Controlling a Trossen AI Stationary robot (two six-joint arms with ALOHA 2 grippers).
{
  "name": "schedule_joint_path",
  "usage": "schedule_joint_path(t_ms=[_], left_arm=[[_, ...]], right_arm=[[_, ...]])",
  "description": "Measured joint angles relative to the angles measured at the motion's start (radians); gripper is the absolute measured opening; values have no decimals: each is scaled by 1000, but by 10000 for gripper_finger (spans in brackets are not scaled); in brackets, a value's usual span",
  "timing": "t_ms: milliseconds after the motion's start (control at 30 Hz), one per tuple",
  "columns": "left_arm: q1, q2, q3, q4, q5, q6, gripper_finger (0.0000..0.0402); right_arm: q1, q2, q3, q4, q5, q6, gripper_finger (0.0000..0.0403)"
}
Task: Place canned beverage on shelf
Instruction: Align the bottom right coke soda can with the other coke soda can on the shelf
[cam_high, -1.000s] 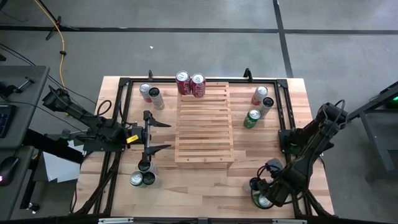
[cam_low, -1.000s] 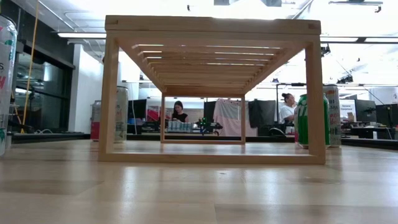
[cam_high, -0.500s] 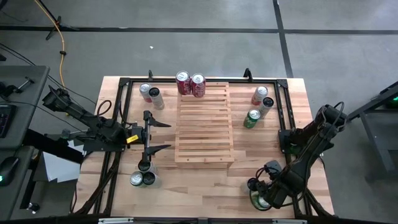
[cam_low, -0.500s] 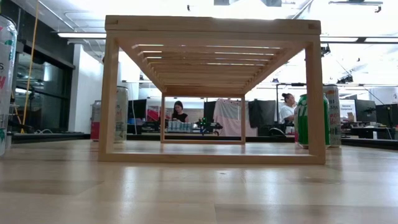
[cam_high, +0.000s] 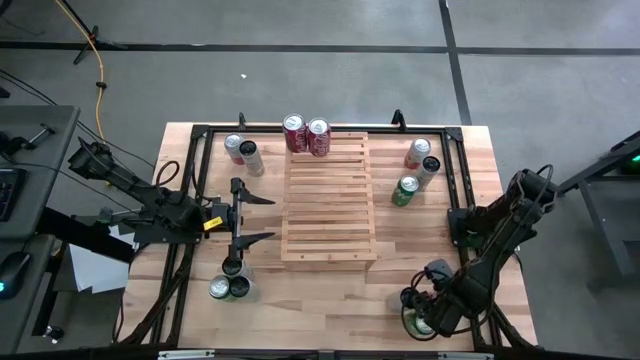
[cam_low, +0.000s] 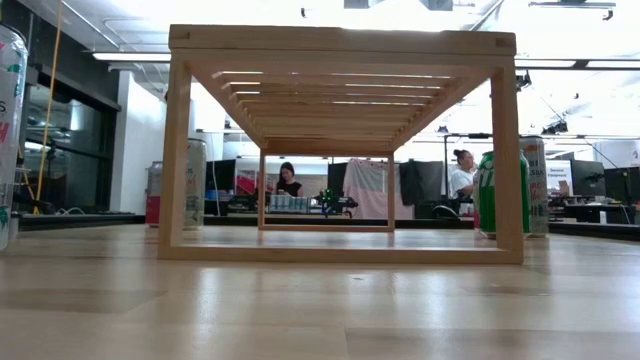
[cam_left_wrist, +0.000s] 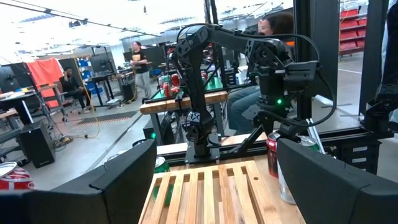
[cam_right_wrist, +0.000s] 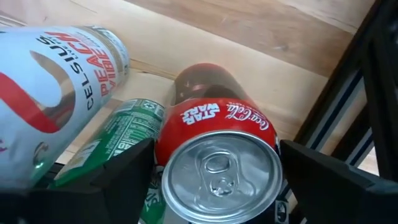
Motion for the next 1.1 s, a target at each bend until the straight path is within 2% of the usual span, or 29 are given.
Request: schedule_joint_path(t_ms=[300,1100], left_arm=[[0,0,0,1,0,0,323],[0,0,0,2,0,8,323]], right_arm=[[-1,1,0,-37,-34,-29,276],[-3,-118,-4,-93,9,-57,275]])
